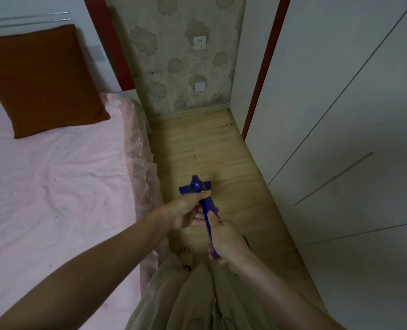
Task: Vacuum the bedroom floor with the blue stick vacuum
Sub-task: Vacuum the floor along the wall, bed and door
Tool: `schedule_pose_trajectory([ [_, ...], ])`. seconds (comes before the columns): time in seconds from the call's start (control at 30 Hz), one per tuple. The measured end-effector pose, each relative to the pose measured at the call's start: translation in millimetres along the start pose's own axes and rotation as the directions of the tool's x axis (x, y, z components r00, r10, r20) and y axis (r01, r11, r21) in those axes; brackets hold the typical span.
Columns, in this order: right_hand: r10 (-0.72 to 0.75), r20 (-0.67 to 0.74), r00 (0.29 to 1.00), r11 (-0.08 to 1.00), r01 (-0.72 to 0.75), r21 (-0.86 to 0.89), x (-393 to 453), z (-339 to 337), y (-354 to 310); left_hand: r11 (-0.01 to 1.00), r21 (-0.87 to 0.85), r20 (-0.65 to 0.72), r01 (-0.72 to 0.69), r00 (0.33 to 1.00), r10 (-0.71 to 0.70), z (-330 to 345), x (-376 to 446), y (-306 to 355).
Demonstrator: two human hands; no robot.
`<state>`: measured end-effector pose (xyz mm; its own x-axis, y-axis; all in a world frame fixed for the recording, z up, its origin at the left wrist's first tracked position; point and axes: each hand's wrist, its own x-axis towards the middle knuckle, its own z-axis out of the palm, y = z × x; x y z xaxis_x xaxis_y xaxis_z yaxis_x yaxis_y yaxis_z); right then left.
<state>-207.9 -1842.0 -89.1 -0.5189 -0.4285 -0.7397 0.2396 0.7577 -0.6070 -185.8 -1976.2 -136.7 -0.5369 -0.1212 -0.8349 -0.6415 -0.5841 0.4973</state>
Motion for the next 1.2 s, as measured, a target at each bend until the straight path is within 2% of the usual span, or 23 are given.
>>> schedule_pose_trajectory([
  [0.17, -0.008, 0.032, 0.999, 0.998, 0.005, 0.068, -6, 4, -6, 0.998, 0.011, 0.097, 0.058, 0.994, -0.059, -15, -2, 3],
  [0.37, -0.011, 0.014, 1.000, 0.990, 0.009, 0.142, 31, 9, -24, 1.000, 0.025, 0.038, -0.015, 0.999, 0.014, -23, 23, 29],
  [0.47, -0.048, -0.018, 0.999, 0.995, 0.050, 0.088, 65, 11, -35, 0.998, 0.051, -0.004, -0.037, 0.999, 0.037, -28, 45, 51],
  [0.6, -0.064, -0.032, 0.997, 0.993, 0.066, 0.094, 119, 9, -60, 0.996, 0.065, -0.040, -0.058, 0.997, 0.061, -40, 80, 91],
  [0.73, -0.073, -0.020, 0.997, 0.997, 0.073, 0.017, 171, 0, -97, 0.997, 0.057, -0.049, -0.056, 0.997, 0.059, -59, 119, 140],
  [1.03, -0.005, -0.041, 0.999, 0.998, 0.008, 0.064, 279, -11, -184, 1.000, 0.016, -0.102, -0.021, 0.995, 0.022, -99, 199, 250],
  [1.2, -0.020, -0.024, 1.000, 0.997, 0.021, 0.069, 335, -11, -215, 1.000, -0.015, -0.133, -0.019, 0.991, 0.017, -115, 238, 291],
])
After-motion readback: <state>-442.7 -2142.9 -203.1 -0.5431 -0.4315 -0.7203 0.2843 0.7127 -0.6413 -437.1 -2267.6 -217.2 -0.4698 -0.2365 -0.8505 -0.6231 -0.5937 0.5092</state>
